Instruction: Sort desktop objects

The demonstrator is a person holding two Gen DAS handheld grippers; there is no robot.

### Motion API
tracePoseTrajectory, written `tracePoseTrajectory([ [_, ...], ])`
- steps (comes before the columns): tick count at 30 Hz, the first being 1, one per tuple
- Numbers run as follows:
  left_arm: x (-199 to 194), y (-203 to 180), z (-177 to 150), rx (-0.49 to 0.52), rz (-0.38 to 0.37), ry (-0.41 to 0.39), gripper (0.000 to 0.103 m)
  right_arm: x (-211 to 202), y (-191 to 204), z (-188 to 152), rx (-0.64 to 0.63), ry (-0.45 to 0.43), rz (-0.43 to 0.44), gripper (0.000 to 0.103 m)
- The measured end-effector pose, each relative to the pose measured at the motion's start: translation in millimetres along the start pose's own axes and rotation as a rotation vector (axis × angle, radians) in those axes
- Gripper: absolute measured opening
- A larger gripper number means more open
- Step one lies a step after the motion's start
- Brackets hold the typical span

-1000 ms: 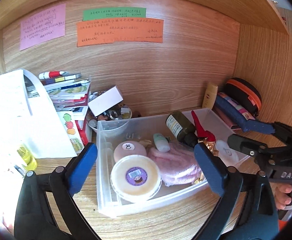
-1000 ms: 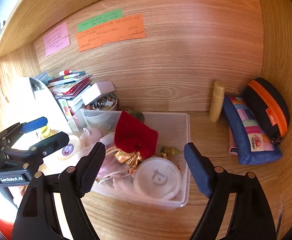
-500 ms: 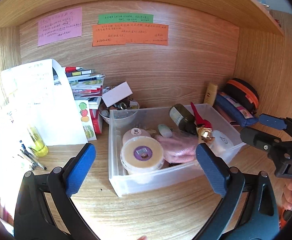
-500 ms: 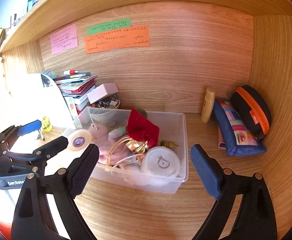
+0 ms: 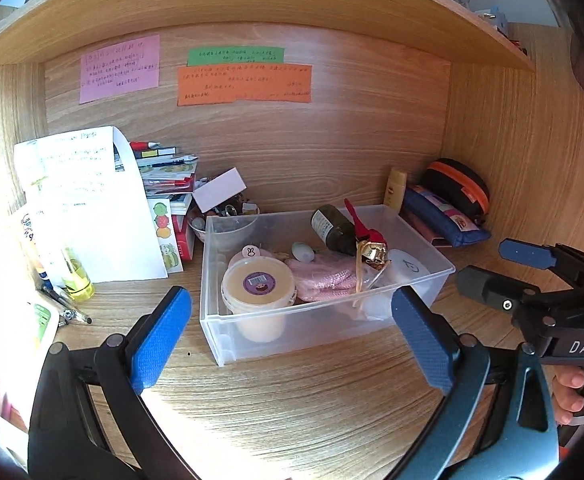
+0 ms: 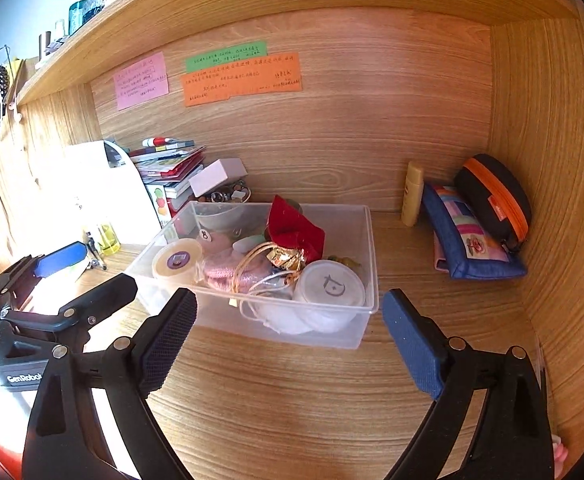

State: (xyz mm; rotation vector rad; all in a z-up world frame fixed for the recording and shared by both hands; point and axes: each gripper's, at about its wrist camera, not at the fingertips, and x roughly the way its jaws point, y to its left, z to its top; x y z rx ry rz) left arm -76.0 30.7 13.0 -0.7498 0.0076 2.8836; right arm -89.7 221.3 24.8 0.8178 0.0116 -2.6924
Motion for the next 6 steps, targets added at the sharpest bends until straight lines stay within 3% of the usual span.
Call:
tracePoseTrajectory([
  [6,-4.2,-3.2,-5.9,0.004,0.001,-0.011,0.102,-6.4,1.4,-8.3,0.004,-0.008,0.001,0.096],
])
